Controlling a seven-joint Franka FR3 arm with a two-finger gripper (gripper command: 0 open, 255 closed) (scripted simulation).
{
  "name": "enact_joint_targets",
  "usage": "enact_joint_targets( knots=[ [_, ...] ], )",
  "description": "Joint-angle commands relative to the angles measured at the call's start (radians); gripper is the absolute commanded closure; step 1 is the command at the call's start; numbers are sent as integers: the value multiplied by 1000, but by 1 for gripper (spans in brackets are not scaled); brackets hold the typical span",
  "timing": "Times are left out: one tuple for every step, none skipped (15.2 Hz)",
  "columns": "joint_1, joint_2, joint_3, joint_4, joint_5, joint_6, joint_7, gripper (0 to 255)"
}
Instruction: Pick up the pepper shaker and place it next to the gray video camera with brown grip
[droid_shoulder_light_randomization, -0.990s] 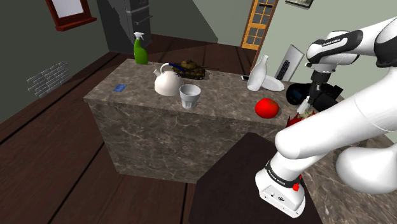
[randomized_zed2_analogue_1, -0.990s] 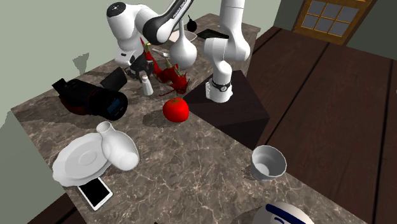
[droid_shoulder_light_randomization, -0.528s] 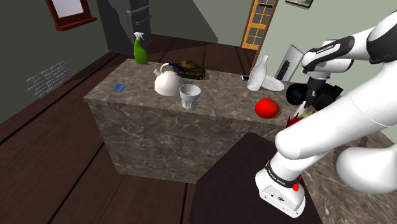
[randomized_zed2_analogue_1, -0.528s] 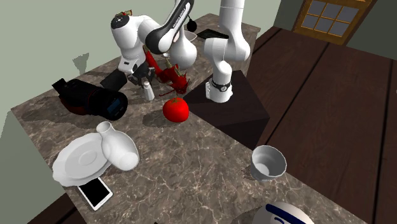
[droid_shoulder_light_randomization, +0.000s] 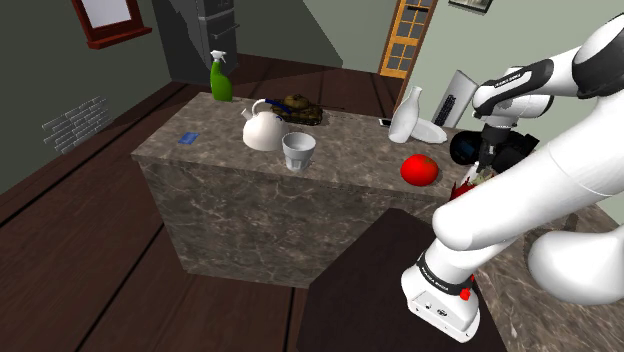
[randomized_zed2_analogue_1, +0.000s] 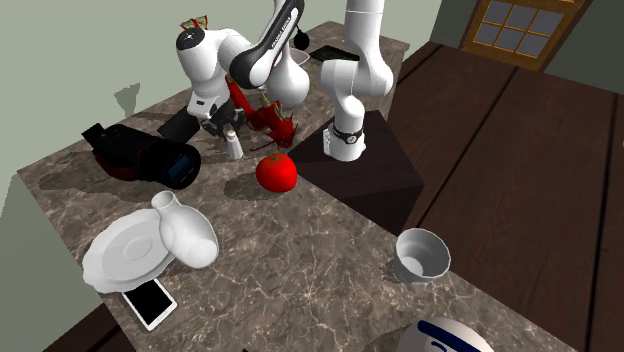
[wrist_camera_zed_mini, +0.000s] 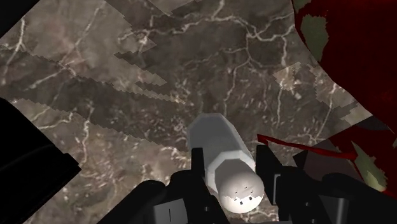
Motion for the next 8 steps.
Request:
enact_joint_targets(
  knots=[
    [0, 0, 0, 0, 0, 0, 0, 255],
    [0, 0, 0, 0, 0, 0, 0, 0],
    [0, 0, 0, 0, 0, 0, 0, 0],
    [0, 0, 0, 0, 0, 0, 0, 0],
    [0, 0, 0, 0, 0, 0, 0, 0],
    [0, 0, 0, 0, 0, 0, 0, 0],
    [0, 0, 0, 0, 0, 0, 0, 0],
    [-1, -19, 15, 21, -2, -39, 5, 0]
  ],
)
